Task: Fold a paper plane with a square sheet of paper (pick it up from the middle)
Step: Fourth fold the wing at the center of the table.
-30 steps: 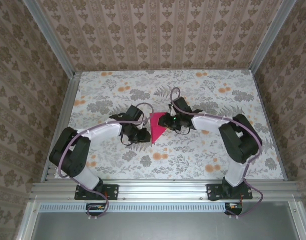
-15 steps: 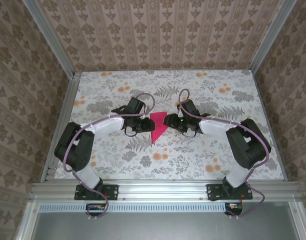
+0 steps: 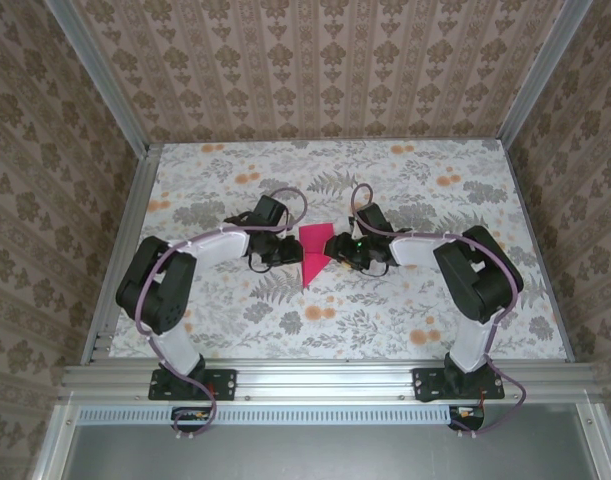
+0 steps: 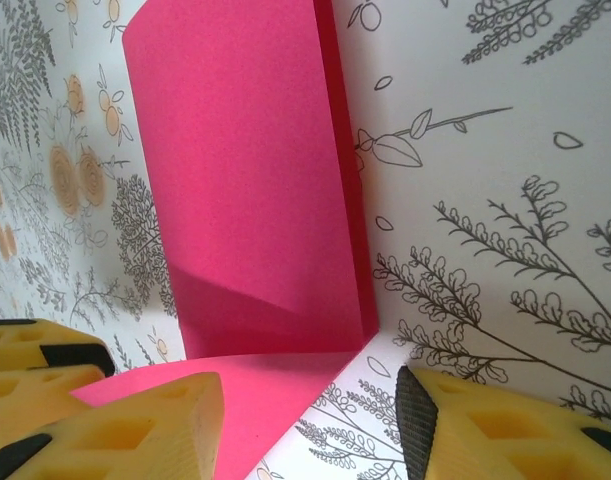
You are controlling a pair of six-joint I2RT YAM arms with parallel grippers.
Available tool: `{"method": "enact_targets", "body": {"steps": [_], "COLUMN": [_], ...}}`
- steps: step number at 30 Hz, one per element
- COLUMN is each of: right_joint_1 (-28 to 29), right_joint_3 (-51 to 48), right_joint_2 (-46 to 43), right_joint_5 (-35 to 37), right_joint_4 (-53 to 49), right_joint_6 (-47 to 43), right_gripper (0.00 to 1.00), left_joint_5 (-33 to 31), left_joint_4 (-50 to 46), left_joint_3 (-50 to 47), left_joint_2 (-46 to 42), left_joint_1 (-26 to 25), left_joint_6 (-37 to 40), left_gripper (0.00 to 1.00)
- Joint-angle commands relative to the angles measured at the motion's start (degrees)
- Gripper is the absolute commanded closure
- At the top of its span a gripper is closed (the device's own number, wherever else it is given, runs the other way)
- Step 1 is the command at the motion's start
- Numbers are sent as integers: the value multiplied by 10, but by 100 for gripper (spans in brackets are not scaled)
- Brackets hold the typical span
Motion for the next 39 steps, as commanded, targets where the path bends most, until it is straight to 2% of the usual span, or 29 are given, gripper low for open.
{"method": "enact_targets", "body": {"steps": [1, 11, 24, 32, 36, 39], "right_joint_1": [2, 2, 11, 22, 24, 26], "right_joint_3": [15, 20, 1, 8, 17, 29], "right_joint_2": [21, 35, 31, 37, 45, 50], "right_joint_5": [-31, -52, -110, -107, -97, -84], "right_joint_4": [19, 35, 126, 100, 81, 69], "right_joint_6": [8, 17, 15, -20, -29, -27], "right_gripper": [49, 51, 51, 52, 59, 70], "left_joint_5": [-4, -10, -24, -23, -22, -23], "left_joint_4": [0, 1, 25, 29, 28, 28], "left_joint_3": [11, 4, -72, -97, -102, -106], "left_joint_2": [14, 7, -79, -107, -116, -121], "left_joint_1": [4, 10, 30, 44, 50, 52], "left_joint_6": [-6, -14, -48, -60, -62, -62], "left_gripper": [75, 76, 75, 70, 66, 61]}}
